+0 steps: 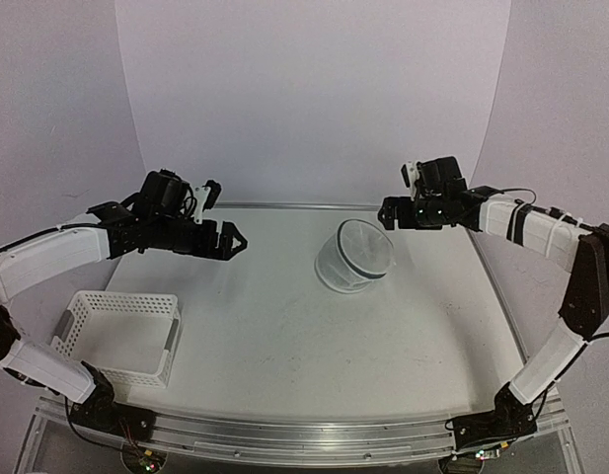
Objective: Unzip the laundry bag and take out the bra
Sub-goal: Set the laundry bag at the center of the board, then pass from the right arm to the left, then pass from the left arm to the right, then pass from the right arm to the left
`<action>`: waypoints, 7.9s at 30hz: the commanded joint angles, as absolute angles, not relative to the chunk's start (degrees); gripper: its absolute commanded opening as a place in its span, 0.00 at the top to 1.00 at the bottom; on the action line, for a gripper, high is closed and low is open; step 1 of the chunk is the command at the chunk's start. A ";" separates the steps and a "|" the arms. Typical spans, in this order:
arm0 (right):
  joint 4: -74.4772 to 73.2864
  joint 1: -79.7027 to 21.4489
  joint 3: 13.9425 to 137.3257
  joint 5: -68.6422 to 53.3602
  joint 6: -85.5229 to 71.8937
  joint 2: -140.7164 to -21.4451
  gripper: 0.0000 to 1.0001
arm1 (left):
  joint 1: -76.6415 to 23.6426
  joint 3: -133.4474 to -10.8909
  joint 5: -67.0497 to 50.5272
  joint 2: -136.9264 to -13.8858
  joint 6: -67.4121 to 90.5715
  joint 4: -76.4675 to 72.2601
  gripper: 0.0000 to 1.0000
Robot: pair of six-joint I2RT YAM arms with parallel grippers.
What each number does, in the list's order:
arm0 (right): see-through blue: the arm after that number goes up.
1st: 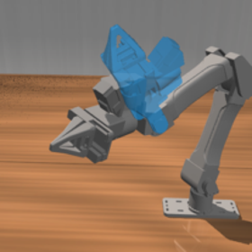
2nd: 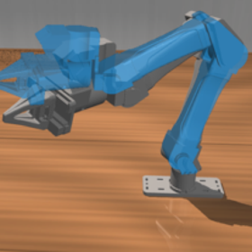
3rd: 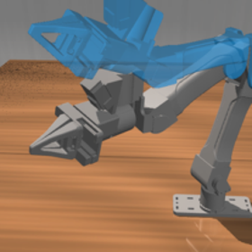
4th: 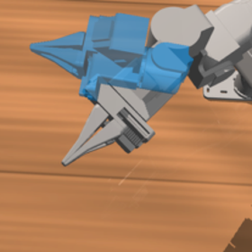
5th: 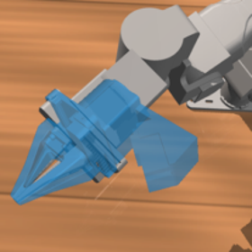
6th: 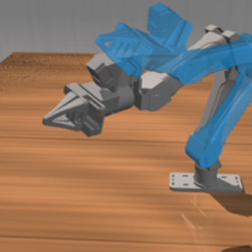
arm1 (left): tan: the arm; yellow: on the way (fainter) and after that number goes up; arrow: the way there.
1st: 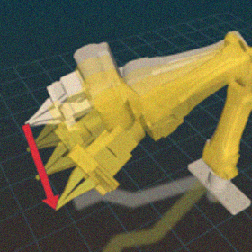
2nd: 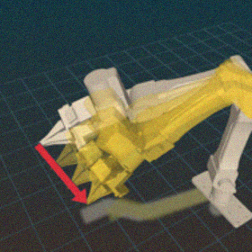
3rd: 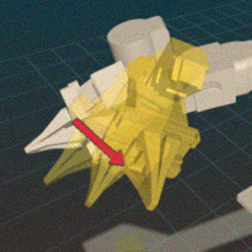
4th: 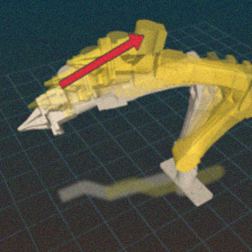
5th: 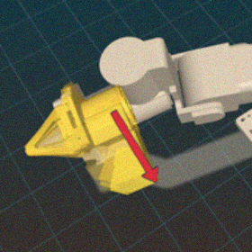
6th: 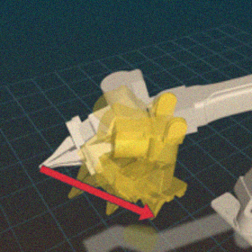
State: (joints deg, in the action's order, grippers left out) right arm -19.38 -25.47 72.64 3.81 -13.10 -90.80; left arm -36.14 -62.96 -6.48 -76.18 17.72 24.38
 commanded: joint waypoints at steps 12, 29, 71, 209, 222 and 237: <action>-19.34 -15.94 83.11 -21.60 -11.81 -106.79 0.06 | -36.49 -62.79 -11.56 -75.99 17.67 22.32 0.01; -18.57 -14.33 84.71 -38.66 -11.12 -114.75 0.33 | -36.51 -62.36 -16.76 -76.20 19.02 21.82 0.01; 21.29 -41.17 51.01 -9.23 -64.38 -89.62 1.00 | -41.92 -42.24 -24.93 -79.79 51.50 -13.07 0.00; 11.98 -44.69 50.11 -17.67 -53.29 -76.20 1.00 | -42.31 -46.15 -43.55 -86.58 63.87 -31.24 0.26; 15.81 -44.82 50.50 -21.04 -54.67 -79.19 1.00 | -42.36 -47.17 -43.94 -88.95 64.66 -31.89 0.60; 15.72 -44.84 48.96 -20.91 -54.08 -79.12 0.97 | -40.95 -48.80 -44.23 -90.79 65.33 -32.74 1.00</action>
State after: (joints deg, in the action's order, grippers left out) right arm 9.78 -44.66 47.53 -20.12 -54.54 -79.79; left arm -42.09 -45.80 -43.83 -90.83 64.82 -29.21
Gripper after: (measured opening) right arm 0.045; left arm 0.027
